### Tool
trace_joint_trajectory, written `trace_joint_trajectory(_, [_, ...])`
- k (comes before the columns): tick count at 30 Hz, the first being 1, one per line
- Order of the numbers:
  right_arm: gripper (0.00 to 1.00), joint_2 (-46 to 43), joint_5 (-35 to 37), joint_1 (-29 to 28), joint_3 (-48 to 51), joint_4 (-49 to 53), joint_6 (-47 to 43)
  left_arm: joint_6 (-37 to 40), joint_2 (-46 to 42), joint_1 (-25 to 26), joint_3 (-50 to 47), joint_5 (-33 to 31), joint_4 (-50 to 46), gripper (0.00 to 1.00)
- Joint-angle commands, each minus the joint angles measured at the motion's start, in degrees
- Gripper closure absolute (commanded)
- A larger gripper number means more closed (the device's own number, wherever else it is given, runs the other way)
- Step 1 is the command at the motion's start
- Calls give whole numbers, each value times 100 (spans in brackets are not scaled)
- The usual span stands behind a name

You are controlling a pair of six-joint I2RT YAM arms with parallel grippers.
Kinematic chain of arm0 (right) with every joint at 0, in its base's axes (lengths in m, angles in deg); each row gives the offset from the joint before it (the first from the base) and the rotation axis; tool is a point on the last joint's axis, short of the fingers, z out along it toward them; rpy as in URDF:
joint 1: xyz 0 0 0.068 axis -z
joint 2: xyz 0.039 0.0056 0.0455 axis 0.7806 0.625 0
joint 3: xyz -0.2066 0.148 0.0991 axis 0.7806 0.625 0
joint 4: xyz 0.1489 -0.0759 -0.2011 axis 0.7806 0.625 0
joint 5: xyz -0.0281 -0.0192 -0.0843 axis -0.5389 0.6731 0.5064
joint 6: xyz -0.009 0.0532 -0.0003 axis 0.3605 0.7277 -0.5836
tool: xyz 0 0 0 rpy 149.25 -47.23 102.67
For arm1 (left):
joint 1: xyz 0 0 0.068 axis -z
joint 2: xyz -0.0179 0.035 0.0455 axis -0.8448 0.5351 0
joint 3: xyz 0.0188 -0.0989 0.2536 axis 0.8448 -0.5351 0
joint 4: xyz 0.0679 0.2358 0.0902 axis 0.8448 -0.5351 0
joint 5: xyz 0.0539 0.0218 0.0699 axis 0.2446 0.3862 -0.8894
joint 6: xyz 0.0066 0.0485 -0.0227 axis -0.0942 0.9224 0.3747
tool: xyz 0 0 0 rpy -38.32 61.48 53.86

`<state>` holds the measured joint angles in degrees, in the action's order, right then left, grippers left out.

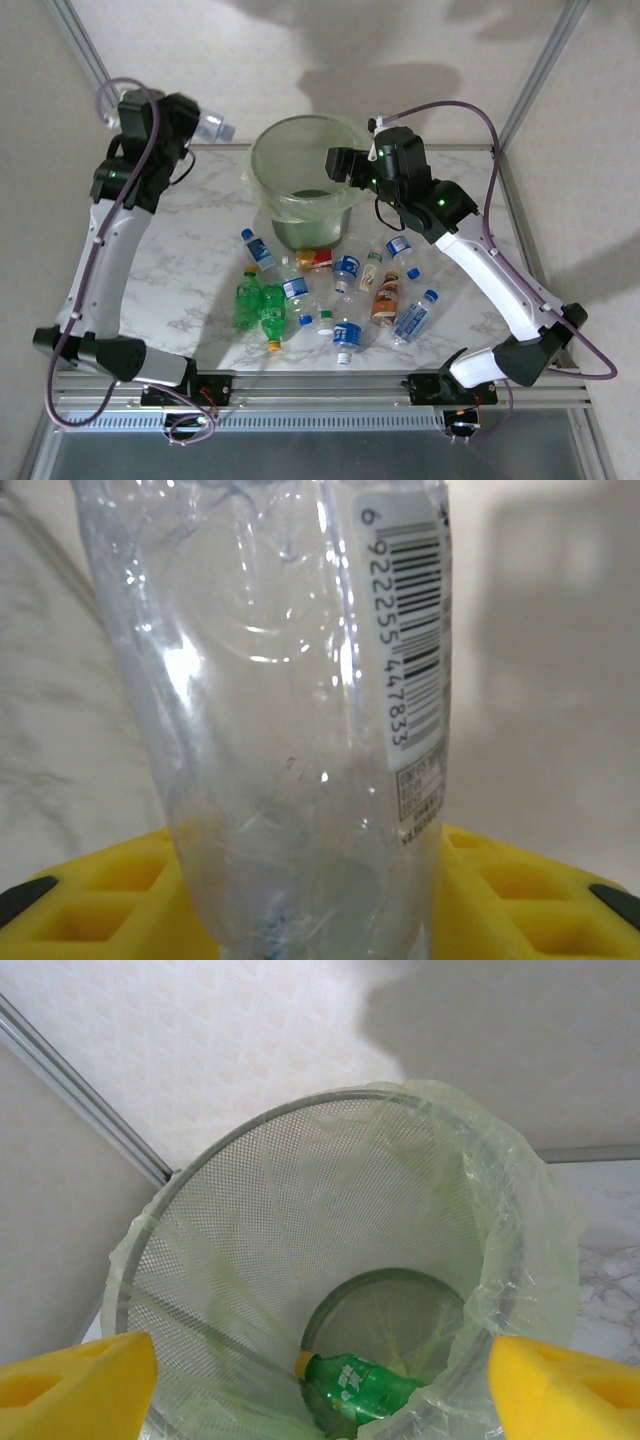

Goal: Put the plastic bottles in the bin

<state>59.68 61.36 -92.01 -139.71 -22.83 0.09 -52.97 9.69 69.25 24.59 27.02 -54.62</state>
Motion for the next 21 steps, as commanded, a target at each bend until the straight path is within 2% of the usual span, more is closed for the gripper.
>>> trace_joint_trajectory(1, [14, -96, 165, 61, -216, 67, 57, 524, 754, 586, 811, 154, -324, 52])
trace_joint_trajectory(5, [14, -187, 277, 61, -168, 144, 80, 992, 1630, 1209, 1822, 78, -684, 52])
trace_joint_trajectory(8, [14, -239, 445, 61, -129, 305, 134, 1195, 2132, 1458, 2278, 75, -1002, 53])
trace_joint_trajectory(21, [14, -334, 427, 626, 67, 586, 479, 1611, 2776, 1732, 2329, -128, -1569, 55])
